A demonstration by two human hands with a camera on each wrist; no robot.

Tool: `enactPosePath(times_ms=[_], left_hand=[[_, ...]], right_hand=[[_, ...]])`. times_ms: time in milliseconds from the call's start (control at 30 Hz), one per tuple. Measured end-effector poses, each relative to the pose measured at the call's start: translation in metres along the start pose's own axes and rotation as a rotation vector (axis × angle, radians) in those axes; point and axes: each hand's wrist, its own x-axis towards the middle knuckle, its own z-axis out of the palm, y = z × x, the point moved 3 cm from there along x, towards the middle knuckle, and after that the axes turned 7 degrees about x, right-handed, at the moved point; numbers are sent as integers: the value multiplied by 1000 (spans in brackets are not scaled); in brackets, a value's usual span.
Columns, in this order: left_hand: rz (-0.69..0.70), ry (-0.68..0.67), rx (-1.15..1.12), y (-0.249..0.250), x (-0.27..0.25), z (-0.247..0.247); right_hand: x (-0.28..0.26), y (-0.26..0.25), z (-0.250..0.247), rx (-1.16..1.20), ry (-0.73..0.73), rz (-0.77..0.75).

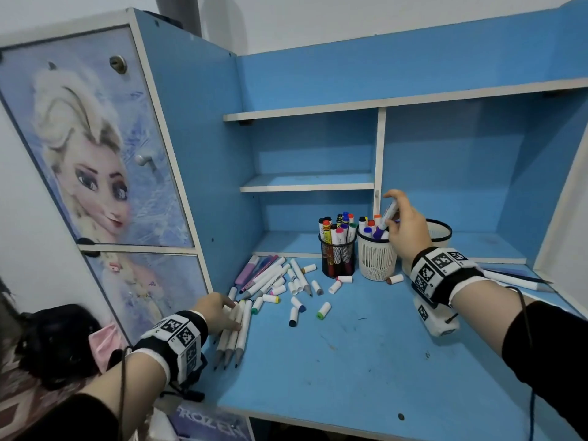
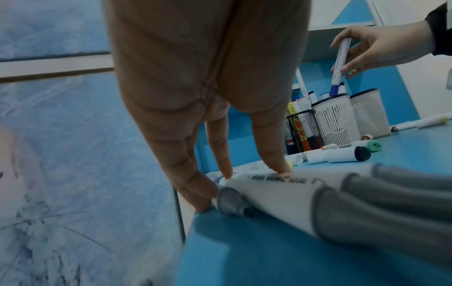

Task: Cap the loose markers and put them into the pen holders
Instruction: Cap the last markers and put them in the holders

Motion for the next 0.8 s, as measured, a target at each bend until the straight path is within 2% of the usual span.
enactPosePath(times_ms=[133,300,500,633,800], left_hand=[[-36,73,22,-2,7,-5],[-49,101,58,-5,13,-6],[-86,66,92,-4,11,-10],[-116,75,49,-10,5,-19],[-27,217,-166,6,-10,-43]], right_hand=[[4,14,10,-20,-76,-12],[7,24,21,-140,-190,-10],[3,33,35,-592,-418,14],[3,32,36,-666,-472,34],[3,27,36,-683,-524,72]])
